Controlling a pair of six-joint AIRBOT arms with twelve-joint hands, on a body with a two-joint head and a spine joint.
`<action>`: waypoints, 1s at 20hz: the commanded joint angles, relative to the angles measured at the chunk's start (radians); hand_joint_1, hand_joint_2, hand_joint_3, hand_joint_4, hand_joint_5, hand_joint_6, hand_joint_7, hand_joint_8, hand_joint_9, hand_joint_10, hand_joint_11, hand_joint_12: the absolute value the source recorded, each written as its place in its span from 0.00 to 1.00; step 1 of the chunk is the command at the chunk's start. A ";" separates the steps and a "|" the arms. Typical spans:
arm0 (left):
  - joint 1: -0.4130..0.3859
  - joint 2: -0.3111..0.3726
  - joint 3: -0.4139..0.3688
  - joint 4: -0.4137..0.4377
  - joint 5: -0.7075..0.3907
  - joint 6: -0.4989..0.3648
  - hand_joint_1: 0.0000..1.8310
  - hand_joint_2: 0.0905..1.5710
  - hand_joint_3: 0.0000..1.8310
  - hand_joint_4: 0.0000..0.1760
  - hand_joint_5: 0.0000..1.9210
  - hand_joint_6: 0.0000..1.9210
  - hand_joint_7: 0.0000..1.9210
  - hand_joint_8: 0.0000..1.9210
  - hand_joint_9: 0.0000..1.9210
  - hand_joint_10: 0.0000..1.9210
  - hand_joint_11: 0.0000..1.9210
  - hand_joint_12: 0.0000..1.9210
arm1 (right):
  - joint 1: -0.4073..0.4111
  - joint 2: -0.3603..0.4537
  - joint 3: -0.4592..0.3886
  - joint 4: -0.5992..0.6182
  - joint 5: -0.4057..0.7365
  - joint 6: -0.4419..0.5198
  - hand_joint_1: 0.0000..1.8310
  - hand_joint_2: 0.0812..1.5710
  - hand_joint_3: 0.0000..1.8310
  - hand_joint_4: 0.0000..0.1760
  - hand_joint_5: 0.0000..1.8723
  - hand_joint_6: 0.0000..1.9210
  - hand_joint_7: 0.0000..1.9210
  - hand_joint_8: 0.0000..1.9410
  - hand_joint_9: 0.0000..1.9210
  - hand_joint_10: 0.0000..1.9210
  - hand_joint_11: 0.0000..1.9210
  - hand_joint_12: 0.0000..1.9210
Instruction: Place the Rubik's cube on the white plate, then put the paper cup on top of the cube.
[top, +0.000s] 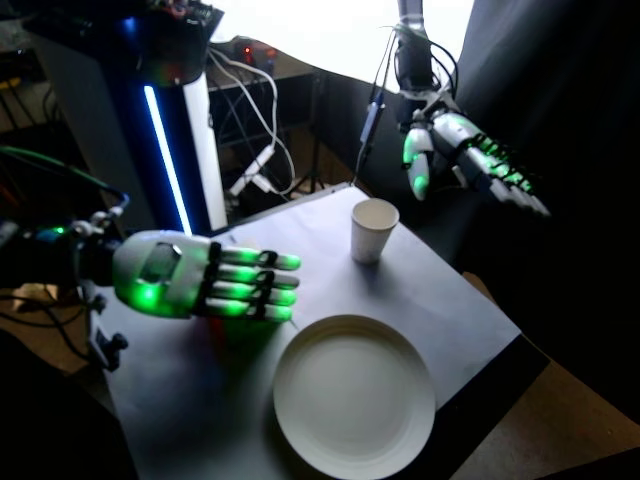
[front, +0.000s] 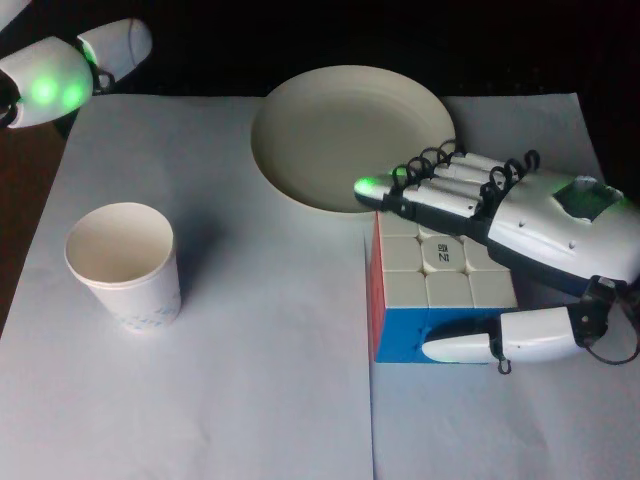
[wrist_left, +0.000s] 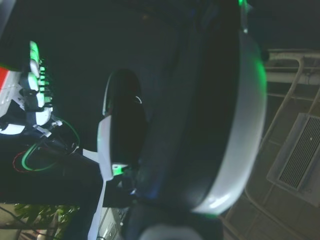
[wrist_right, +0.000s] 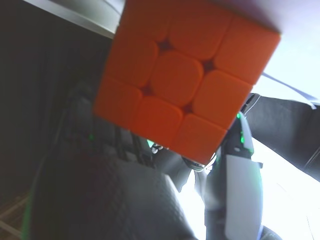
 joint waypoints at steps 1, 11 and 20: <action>-0.007 0.004 0.001 -0.006 -0.133 0.001 0.20 0.94 0.00 0.21 0.02 0.00 0.00 0.00 0.00 0.00 0.00 0.00 | 0.009 -0.002 -0.001 0.017 0.115 0.007 0.51 0.69 0.00 0.00 0.06 0.45 0.11 0.58 0.14 0.77 0.10 0.94; 0.002 0.004 0.001 -0.013 -0.138 0.001 0.21 0.94 0.00 0.21 0.03 0.00 0.00 0.00 0.00 0.00 0.00 0.00 | 0.053 0.028 -0.009 0.018 0.220 0.007 0.60 0.83 0.02 0.00 0.27 0.82 0.33 0.89 0.40 1.00 0.46 1.00; 0.007 0.005 0.001 -0.025 -0.145 0.001 0.25 0.92 0.00 0.16 0.04 0.00 0.00 0.00 0.00 0.00 0.00 0.00 | 0.212 -0.002 0.081 0.061 0.183 -0.036 0.62 0.71 0.00 0.00 0.14 0.81 0.17 0.88 0.22 1.00 0.35 1.00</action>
